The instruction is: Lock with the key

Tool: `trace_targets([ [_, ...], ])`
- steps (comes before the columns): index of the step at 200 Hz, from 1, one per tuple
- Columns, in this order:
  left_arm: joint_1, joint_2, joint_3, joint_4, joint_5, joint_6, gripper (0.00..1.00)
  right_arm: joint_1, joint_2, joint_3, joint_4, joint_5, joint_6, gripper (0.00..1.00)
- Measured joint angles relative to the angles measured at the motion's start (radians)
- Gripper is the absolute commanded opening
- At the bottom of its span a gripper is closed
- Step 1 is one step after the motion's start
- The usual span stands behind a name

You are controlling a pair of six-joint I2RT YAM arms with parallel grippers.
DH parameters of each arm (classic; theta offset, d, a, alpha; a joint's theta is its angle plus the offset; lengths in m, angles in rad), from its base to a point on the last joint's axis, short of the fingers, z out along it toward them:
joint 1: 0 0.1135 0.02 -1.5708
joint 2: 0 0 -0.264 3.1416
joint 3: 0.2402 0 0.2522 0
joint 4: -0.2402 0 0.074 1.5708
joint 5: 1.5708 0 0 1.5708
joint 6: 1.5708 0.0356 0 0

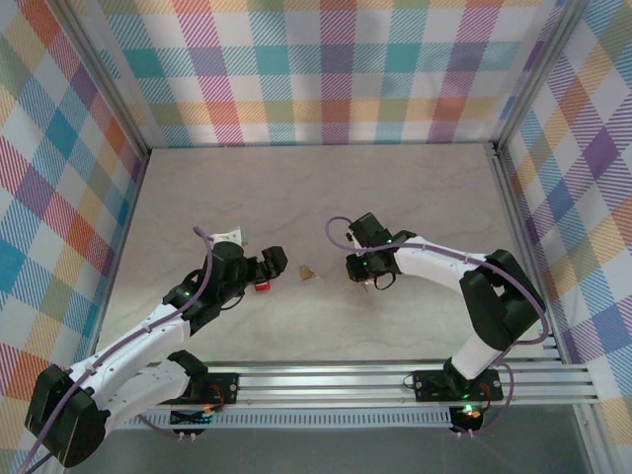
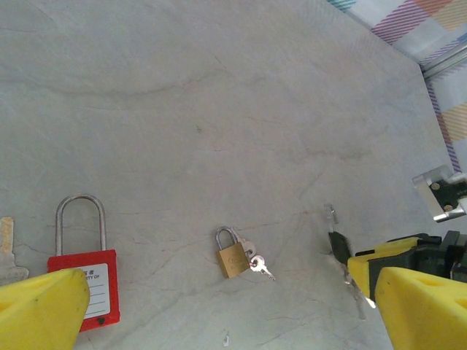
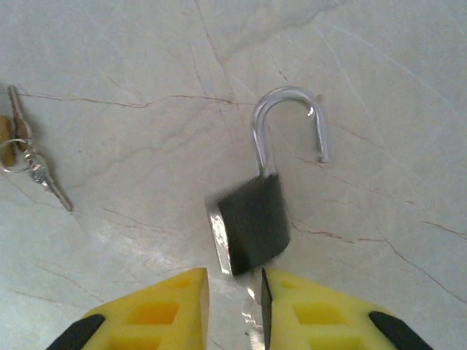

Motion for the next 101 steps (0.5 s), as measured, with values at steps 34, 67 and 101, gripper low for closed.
trace_targets([
  [34,0.000,0.014,0.000,0.014,0.003,-0.001,1.00,0.000,-0.038,-0.036,0.035,-0.029,-0.004,0.24],
  [67,0.000,0.023,0.000,0.023,0.010,-0.001,1.00,0.002,-0.048,-0.042,0.042,-0.030,-0.013,0.42],
  [101,0.000,0.022,0.000,0.027,0.010,-0.001,1.00,0.007,-0.040,-0.003,0.002,-0.005,-0.008,0.53],
])
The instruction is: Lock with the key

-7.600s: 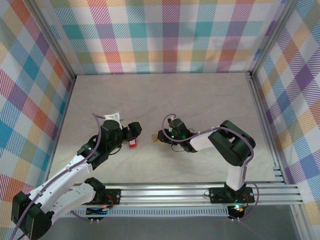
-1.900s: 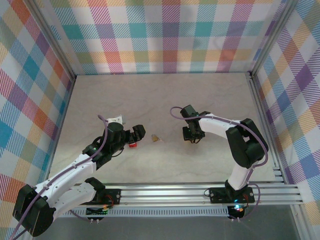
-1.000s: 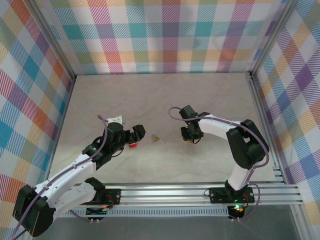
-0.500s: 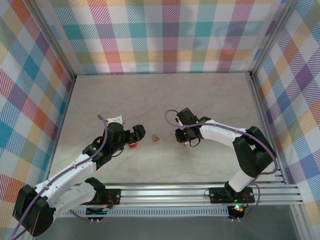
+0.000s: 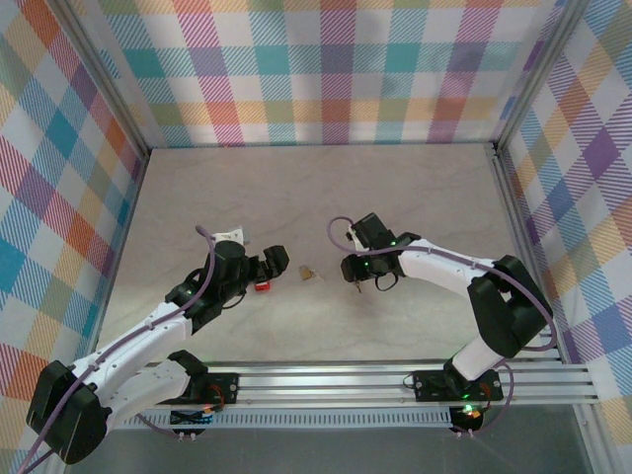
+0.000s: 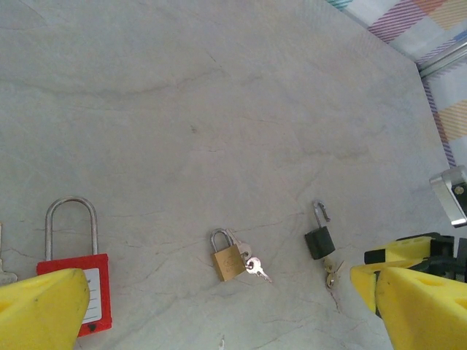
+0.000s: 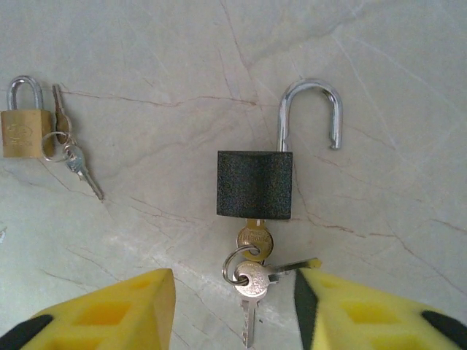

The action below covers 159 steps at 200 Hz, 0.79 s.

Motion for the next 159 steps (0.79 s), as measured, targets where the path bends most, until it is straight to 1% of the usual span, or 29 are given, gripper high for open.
trace_targets([
  [14,0.000,-0.003,0.000,0.000,0.000,0.000,1.00,0.004,0.018,0.033,-0.017,0.018,0.011,0.58],
  [25,0.000,-0.005,0.000,0.003,0.000,0.000,1.00,0.006,0.036,0.059,-0.032,0.026,0.017,0.59],
  [81,0.000,-0.023,-0.001,0.003,-0.001,0.000,1.00,0.013,0.160,0.150,-0.109,0.049,0.047,0.59],
  [159,0.000,-0.032,-0.006,0.003,-0.004,0.001,1.00,0.015,0.262,0.231,-0.179,0.073,0.051,0.57],
])
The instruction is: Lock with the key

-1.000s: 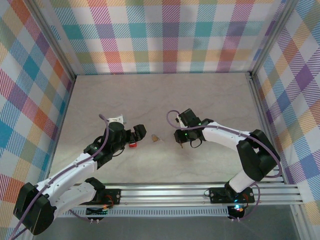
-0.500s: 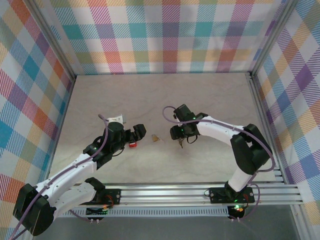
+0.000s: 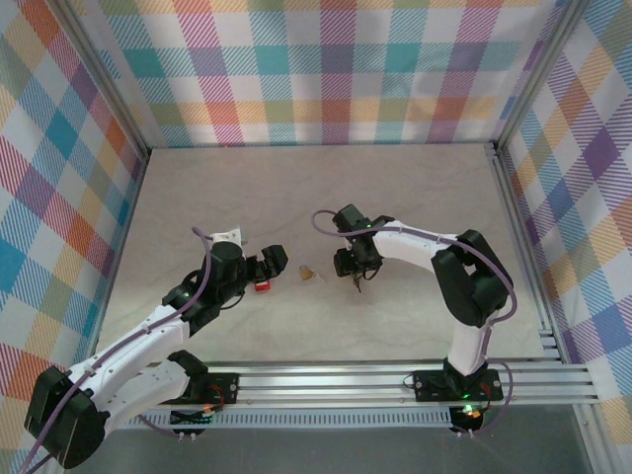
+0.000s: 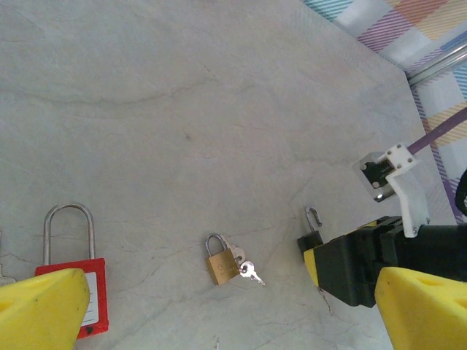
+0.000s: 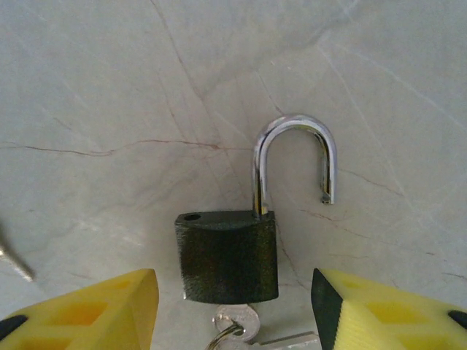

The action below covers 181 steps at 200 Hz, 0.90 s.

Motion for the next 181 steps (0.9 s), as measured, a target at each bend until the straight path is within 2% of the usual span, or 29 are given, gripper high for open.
trace_targets([
  [112,0.000,0.000,-0.014,-0.001,-0.008,0.001,1.00,0.023,0.103,0.122,-0.097,0.066,0.018,0.49],
  [181,0.000,-0.005,-0.017,-0.001,-0.007,0.004,1.00,0.027,0.139,0.177,-0.150,0.062,0.018,0.34],
])
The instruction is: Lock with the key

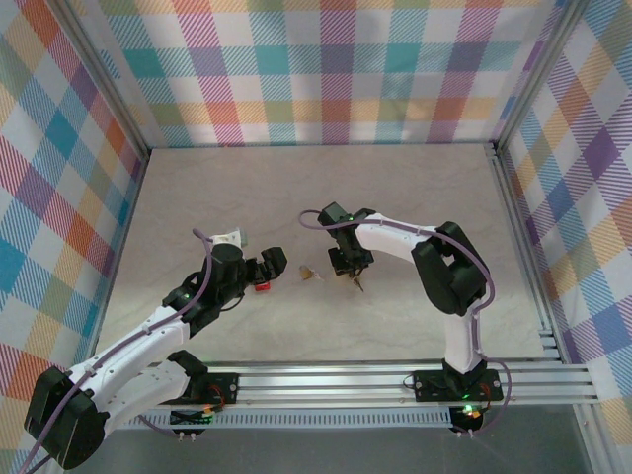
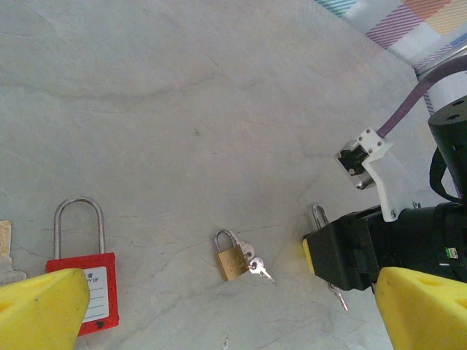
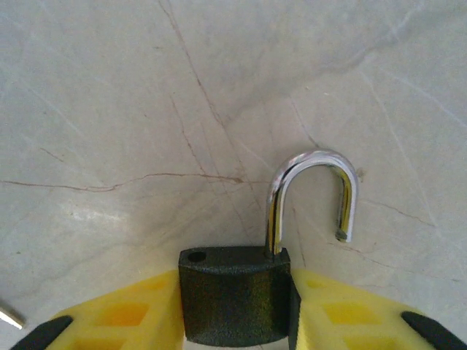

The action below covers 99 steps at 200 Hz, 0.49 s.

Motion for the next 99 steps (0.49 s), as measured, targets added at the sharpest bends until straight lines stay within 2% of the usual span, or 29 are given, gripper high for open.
trace_targets([
  [32,0.000,-0.008,0.000,-0.003,0.000,0.000,1.00,0.000,-0.001,0.001,-0.003,0.001,0.000,0.29],
  [99,0.000,-0.007,0.000,-0.003,0.000,0.000,1.00,-0.003,-0.064,-0.082,0.039,-0.005,-0.001,0.31],
])
